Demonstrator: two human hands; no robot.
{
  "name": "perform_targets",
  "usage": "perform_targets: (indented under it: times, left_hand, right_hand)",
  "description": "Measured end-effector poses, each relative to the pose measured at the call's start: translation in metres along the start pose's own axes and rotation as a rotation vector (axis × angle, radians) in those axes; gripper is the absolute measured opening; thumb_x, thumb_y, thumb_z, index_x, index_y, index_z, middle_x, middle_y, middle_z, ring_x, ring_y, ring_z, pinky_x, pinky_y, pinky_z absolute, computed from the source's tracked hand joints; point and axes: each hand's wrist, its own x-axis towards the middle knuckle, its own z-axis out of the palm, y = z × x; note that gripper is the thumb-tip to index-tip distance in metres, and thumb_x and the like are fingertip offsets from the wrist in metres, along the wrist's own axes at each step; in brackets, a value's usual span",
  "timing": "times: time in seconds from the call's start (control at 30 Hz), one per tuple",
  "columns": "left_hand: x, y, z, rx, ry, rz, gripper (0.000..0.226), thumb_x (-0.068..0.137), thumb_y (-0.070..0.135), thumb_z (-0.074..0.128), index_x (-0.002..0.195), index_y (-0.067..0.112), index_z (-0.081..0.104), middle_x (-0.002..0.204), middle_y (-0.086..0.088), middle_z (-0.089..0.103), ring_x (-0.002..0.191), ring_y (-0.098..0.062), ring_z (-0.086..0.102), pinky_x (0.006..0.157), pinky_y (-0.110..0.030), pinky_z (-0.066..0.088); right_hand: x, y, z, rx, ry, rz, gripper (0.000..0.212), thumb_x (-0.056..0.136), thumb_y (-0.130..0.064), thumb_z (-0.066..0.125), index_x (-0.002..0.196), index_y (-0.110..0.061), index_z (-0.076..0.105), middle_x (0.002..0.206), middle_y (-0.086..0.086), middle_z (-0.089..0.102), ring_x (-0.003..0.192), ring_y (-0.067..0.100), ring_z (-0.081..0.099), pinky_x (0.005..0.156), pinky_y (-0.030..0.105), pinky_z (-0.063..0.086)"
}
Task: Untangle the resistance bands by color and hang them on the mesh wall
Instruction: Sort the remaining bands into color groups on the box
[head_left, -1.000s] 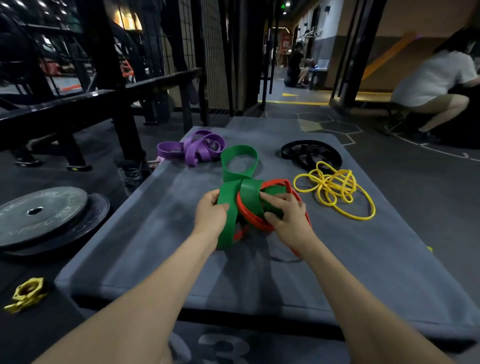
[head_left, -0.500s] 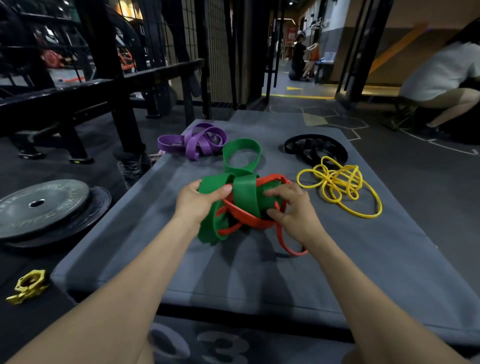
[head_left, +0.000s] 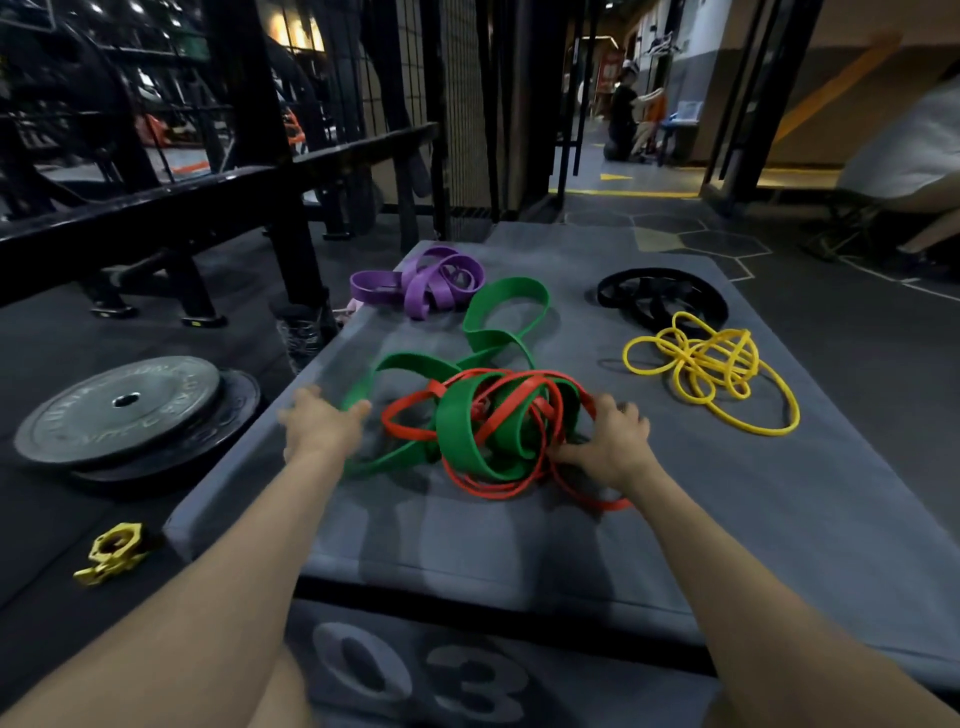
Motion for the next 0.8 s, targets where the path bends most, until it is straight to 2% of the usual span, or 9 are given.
perform_targets:
  times: [0.07, 0.13, 0.23, 0.3, 0.37, 0.5, 0.57, 0.67, 0.8]
  left_hand:
    - [-0.009, 0.002, -0.001, 0.224, 0.080, 0.119, 0.052, 0.082, 0.024, 0.067, 0.127, 0.012, 0.044, 0.136, -0.018, 0.033, 0.123, -0.038, 0.039, 0.104, -0.044, 0.033]
    - [-0.022, 0.012, 0.004, 0.146, 0.130, 0.422, 0.041, 0.084, 0.021, 0.064, 0.123, 0.012, 0.052, 0.128, -0.017, 0.040, 0.118, -0.035, 0.043, 0.101, -0.040, 0.035]
    - [-0.052, 0.033, 0.019, -0.071, -0.107, 0.631, 0.042, 0.085, 0.035, 0.061, 0.118, 0.010, 0.055, 0.118, -0.014, 0.051, 0.106, -0.027, 0.055, 0.096, -0.037, 0.044]
    - [-0.064, 0.037, 0.032, 0.065, -0.288, 0.611, 0.063, 0.077, 0.048, 0.067, 0.124, 0.010, 0.049, 0.123, -0.013, 0.049, 0.114, -0.027, 0.052, 0.102, -0.037, 0.040]
    - [-0.063, 0.036, 0.038, 0.233, -0.292, 0.600, 0.073, 0.070, 0.048, 0.073, 0.127, 0.010, 0.047, 0.127, -0.012, 0.048, 0.121, -0.028, 0.045, 0.104, -0.034, 0.036]
    - [-0.053, 0.039, 0.025, 0.193, -0.318, 0.471, 0.055, 0.074, 0.037, 0.074, 0.115, 0.003, 0.058, 0.122, -0.015, 0.059, 0.118, -0.029, 0.051, 0.096, -0.032, 0.041]
    - [-0.053, 0.043, 0.020, 0.144, -0.356, 0.408, 0.038, 0.076, 0.036, 0.071, 0.097, 0.004, 0.066, 0.101, -0.017, 0.067, 0.099, -0.028, 0.061, 0.082, -0.032, 0.045]
    - [-0.051, 0.046, 0.016, -0.081, -0.366, 0.244, 0.029, 0.078, 0.037, 0.069, 0.073, 0.010, 0.063, 0.064, -0.007, 0.054, 0.062, -0.020, 0.050, 0.061, -0.029, 0.037]
    - [-0.046, 0.045, 0.012, -0.634, -0.558, -0.139, 0.029, 0.074, 0.024, 0.076, 0.095, 0.005, 0.067, 0.082, -0.010, 0.070, 0.067, -0.022, 0.066, 0.073, -0.033, 0.057]
  right_hand:
    - [-0.002, -0.002, -0.003, 0.015, 0.057, -0.010, 0.076, 0.071, -0.038, 0.074, 0.130, -0.008, 0.037, 0.134, 0.019, 0.030, 0.126, 0.039, 0.028, 0.106, 0.040, 0.028]
    - [-0.002, -0.002, -0.005, 0.080, 0.080, -0.023, 0.072, 0.071, -0.031, 0.075, 0.130, -0.010, 0.038, 0.134, 0.018, 0.033, 0.126, 0.037, 0.031, 0.108, 0.041, 0.029]
    - [-0.003, -0.001, -0.001, 0.239, 0.020, -0.052, 0.068, 0.071, -0.021, 0.073, 0.127, -0.011, 0.035, 0.121, 0.008, 0.051, 0.121, 0.032, 0.048, 0.109, 0.045, 0.029]
    - [-0.003, -0.002, 0.000, 0.328, 0.007, -0.060, 0.062, 0.074, -0.013, 0.070, 0.125, -0.009, 0.035, 0.108, 0.005, 0.054, 0.114, 0.030, 0.054, 0.101, 0.038, 0.039]
    - [-0.002, -0.002, -0.005, 0.313, 0.071, -0.040, 0.049, 0.078, -0.008, 0.064, 0.121, -0.005, 0.042, 0.106, 0.012, 0.061, 0.108, 0.032, 0.057, 0.086, 0.034, 0.043]
    - [0.002, 0.006, -0.017, 0.198, 0.161, -0.072, 0.018, 0.079, -0.006, 0.059, 0.097, -0.006, 0.064, 0.086, 0.013, 0.064, 0.090, 0.032, 0.060, 0.067, 0.029, 0.039]
    - [0.001, 0.009, -0.021, 0.208, 0.198, -0.098, 0.016, 0.081, -0.006, 0.060, 0.095, -0.006, 0.066, 0.085, 0.015, 0.065, 0.088, 0.033, 0.059, 0.067, 0.028, 0.038]
    - [-0.003, 0.007, -0.031, 0.312, 0.353, -0.114, 0.015, 0.084, -0.005, 0.058, 0.096, -0.005, 0.065, 0.083, 0.013, 0.062, 0.086, 0.032, 0.057, 0.068, 0.030, 0.038]
    - [-0.005, 0.004, -0.038, 0.416, 0.445, -0.188, 0.017, 0.086, -0.004, 0.055, 0.100, -0.007, 0.064, 0.093, 0.015, 0.064, 0.085, 0.029, 0.059, 0.072, 0.032, 0.044]
